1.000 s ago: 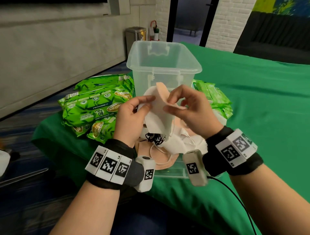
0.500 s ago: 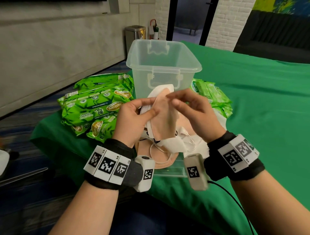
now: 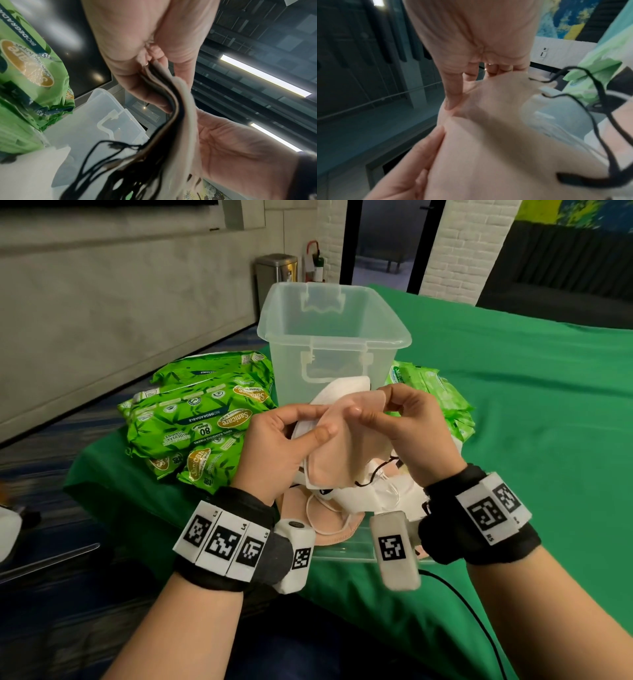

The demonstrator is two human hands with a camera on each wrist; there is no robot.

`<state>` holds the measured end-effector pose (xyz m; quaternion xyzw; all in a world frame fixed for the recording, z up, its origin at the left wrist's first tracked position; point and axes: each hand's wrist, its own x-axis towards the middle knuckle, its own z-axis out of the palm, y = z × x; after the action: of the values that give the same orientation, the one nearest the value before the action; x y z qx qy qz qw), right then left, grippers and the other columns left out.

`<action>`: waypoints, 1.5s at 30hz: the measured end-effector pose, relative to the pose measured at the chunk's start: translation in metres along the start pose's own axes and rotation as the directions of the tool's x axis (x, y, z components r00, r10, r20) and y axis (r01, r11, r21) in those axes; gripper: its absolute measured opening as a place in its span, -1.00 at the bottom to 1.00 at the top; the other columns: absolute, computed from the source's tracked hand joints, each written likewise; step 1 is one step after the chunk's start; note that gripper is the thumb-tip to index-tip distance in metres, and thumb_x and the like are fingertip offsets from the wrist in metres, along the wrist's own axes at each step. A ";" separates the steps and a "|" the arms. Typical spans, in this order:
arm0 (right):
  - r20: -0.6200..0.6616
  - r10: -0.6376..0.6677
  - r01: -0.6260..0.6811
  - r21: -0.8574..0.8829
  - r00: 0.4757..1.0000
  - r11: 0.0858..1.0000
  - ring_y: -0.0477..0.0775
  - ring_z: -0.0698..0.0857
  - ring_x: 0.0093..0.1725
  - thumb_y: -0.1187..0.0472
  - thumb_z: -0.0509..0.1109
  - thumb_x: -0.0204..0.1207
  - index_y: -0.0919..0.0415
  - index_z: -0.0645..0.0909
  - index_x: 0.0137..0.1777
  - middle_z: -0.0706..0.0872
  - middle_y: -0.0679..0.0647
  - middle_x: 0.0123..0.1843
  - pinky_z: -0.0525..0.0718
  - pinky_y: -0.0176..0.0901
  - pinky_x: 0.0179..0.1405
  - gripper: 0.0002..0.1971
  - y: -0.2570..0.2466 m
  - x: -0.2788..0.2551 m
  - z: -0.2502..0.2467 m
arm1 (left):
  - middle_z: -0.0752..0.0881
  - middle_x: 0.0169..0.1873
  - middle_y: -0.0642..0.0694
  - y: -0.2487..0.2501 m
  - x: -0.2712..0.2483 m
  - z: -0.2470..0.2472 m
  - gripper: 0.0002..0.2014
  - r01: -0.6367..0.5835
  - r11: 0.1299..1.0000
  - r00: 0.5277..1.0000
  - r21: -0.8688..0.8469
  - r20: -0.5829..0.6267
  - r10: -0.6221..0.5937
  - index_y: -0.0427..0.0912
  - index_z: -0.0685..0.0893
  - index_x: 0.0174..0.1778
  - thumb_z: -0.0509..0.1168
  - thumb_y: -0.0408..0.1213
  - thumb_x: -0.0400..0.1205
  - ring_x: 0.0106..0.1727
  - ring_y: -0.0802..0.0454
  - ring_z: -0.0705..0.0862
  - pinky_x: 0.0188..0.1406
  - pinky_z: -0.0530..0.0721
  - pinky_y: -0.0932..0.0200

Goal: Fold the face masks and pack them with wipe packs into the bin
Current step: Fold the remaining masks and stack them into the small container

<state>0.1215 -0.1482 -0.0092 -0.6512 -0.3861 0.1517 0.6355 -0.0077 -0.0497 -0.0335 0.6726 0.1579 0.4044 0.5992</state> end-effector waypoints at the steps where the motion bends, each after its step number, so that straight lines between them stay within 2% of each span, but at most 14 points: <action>1: 0.010 0.023 -0.023 0.050 1.000 0.998 -0.04 0.48 -0.33 0.35 0.56 0.29 0.50 0.61 -0.22 0.53 0.21 -0.29 0.44 -0.28 -0.35 -0.77 -0.002 -0.001 0.001 | 0.80 -0.32 0.17 -0.001 0.000 0.000 -0.76 0.001 1.000 1.000 -0.002 -0.001 -0.001 -0.03 0.74 -0.17 0.46 -0.49 0.43 -0.21 0.21 0.73 -0.13 0.72 0.26; 4: 0.015 0.033 -0.034 0.066 0.999 0.997 -0.05 0.43 -0.40 0.37 0.56 0.29 0.37 0.59 -0.29 0.52 0.18 -0.34 0.38 -0.37 -0.46 -0.83 -0.005 -0.001 0.003 | 0.80 -0.31 0.15 -0.002 0.000 0.002 -0.78 0.005 1.000 1.000 -0.010 0.011 -0.005 -0.06 0.74 -0.13 0.46 -0.48 0.43 -0.23 0.18 0.73 -0.20 0.74 0.22; 8: 0.027 0.035 -0.036 0.053 0.999 0.998 0.03 0.42 -0.38 0.38 0.57 0.27 0.27 0.57 -0.36 0.55 0.18 -0.36 0.38 -0.39 -0.50 -0.80 -0.006 0.000 0.003 | 0.80 -0.30 0.19 -0.002 -0.001 0.002 -0.72 -0.019 1.000 1.000 0.000 0.025 0.019 0.01 0.74 -0.17 0.46 -0.52 0.42 -0.19 0.20 0.74 -0.07 0.74 0.19; 14: 0.040 0.033 -0.034 0.024 0.999 0.999 -0.13 0.44 -0.51 0.39 0.59 0.26 0.24 0.55 -0.41 0.55 0.13 -0.46 0.40 -0.43 -0.54 -0.76 -0.008 0.001 0.002 | 0.80 -0.20 0.21 -0.002 -0.001 0.002 -0.66 -0.048 0.999 0.998 -0.008 0.035 0.048 0.11 0.71 -0.11 0.47 -0.38 0.29 -0.10 0.20 0.74 -0.01 0.72 0.19; 18: 0.041 0.017 -0.018 0.030 0.999 0.999 0.04 0.43 -0.40 0.37 0.60 0.25 0.26 0.56 -0.36 0.56 0.22 -0.38 0.39 -0.25 -0.45 -0.78 -0.007 0.000 0.004 | 0.78 -0.08 0.20 -0.003 -0.001 0.001 -0.58 -0.060 0.998 0.997 -0.022 0.046 0.061 0.10 0.68 0.00 0.47 -0.43 0.30 0.01 0.24 0.72 0.03 0.67 0.28; 22: 0.127 -0.018 0.011 0.054 0.992 0.999 -0.15 0.47 -0.46 0.44 0.56 0.26 0.25 0.52 -0.38 0.57 0.09 -0.43 0.42 -0.42 -0.49 -0.76 -0.006 -0.003 0.004 | 0.75 0.00 0.16 -0.006 0.001 0.000 -0.55 -0.073 0.997 0.997 -0.013 0.013 0.073 0.08 0.66 0.05 0.47 -0.50 0.36 0.01 0.28 0.71 0.02 0.64 0.34; 25: 0.197 -0.023 0.016 0.042 0.980 0.999 -0.05 0.58 -0.37 0.46 0.56 0.24 0.26 0.53 -0.38 0.65 0.16 -0.36 0.53 -0.33 -0.40 -0.76 -0.004 -0.005 0.002 | 0.75 0.02 0.11 -0.006 0.001 -0.001 -0.59 -0.073 0.997 0.997 -0.010 -0.023 0.073 0.11 0.66 0.04 0.44 -0.40 0.34 0.01 0.27 0.71 0.06 0.63 0.30; 27: 0.175 -0.015 0.005 0.056 0.984 0.998 0.04 0.62 -0.31 0.48 0.56 0.23 0.31 0.52 -0.39 0.69 0.20 -0.34 0.58 -0.23 -0.34 -0.77 -0.004 -0.006 0.001 | 0.75 0.03 0.07 -0.006 0.001 0.000 -0.61 -0.073 0.997 0.997 -0.003 -0.030 0.073 0.08 0.66 0.06 0.46 -0.40 0.38 0.02 0.26 0.70 0.11 0.64 0.27; 30: 0.046 0.004 -0.010 0.132 0.999 0.991 0.01 0.58 -0.38 0.51 0.55 0.23 0.40 0.51 -0.38 0.66 0.16 -0.40 0.57 -0.29 -0.40 -0.78 -0.003 -0.004 0.001 | 0.76 -0.01 0.11 -0.004 0.000 0.002 -0.67 -0.065 0.998 0.997 -0.027 -0.037 0.064 0.07 0.67 0.06 0.41 -0.34 0.42 0.01 0.25 0.71 0.12 0.66 0.23; 32: -0.021 0.040 -0.035 0.213 0.999 0.976 0.08 0.58 -0.31 0.51 0.53 0.25 0.60 0.52 -0.25 0.65 0.27 -0.33 0.58 -0.24 -0.36 -0.78 -0.002 -0.002 0.000 | 0.77 -0.06 0.18 -0.003 0.000 0.003 -0.71 -0.061 0.997 0.997 -0.046 -0.051 0.059 0.07 0.68 0.03 0.39 -0.29 0.41 0.00 0.25 0.71 0.11 0.65 0.26; 35: -0.042 0.070 -0.056 0.270 0.997 0.961 0.18 0.58 -0.22 0.47 0.56 0.23 0.77 0.48 -0.05 0.64 0.36 -0.17 0.59 -0.13 -0.28 -0.57 -0.001 -0.002 0.002 | 0.78 -0.14 0.24 -0.003 0.001 0.004 -0.73 -0.070 0.996 0.995 -0.048 -0.071 0.067 0.07 0.69 0.00 0.38 -0.29 0.41 -0.03 0.28 0.71 0.10 0.64 0.30; 41: -0.007 0.096 -0.090 0.280 0.995 0.956 0.21 0.60 -0.23 0.34 0.58 0.09 0.73 0.50 -0.09 0.67 0.40 -0.18 0.59 0.03 -0.18 -0.49 -0.002 -0.004 0.010 | 0.76 -0.15 0.22 -0.002 0.000 0.005 -0.75 -0.078 0.995 0.995 -0.054 -0.064 0.074 0.05 0.67 -0.01 0.35 -0.29 0.41 -0.09 0.31 0.71 0.02 0.64 0.33; 43: 0.007 0.096 -0.095 0.255 0.995 0.962 0.19 0.63 -0.23 0.36 0.58 0.09 0.68 0.54 -0.10 0.69 0.37 -0.20 0.63 -0.01 -0.21 -0.54 -0.003 -0.003 0.009 | 0.76 -0.17 0.23 -0.002 -0.001 0.005 -0.76 -0.072 0.996 0.996 -0.055 -0.062 0.069 0.06 0.67 -0.03 0.35 -0.29 0.41 -0.10 0.31 0.71 0.02 0.64 0.32; 45: 0.023 0.098 -0.101 0.228 0.995 0.968 0.16 0.65 -0.24 0.43 0.60 0.12 0.50 0.60 -0.17 0.71 0.29 -0.25 0.66 -0.07 -0.23 -0.69 -0.004 -0.003 0.009 | 0.75 -0.11 0.21 -0.003 -0.001 0.005 -0.75 -0.068 0.997 0.996 -0.042 -0.055 0.065 0.07 0.66 -0.03 0.33 -0.30 0.42 -0.06 0.30 0.70 0.07 0.65 0.29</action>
<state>0.1121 -0.1443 -0.0072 -0.5913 -0.3367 0.2305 0.6956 -0.0041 -0.0529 -0.0362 0.6532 0.1425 0.4454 0.5955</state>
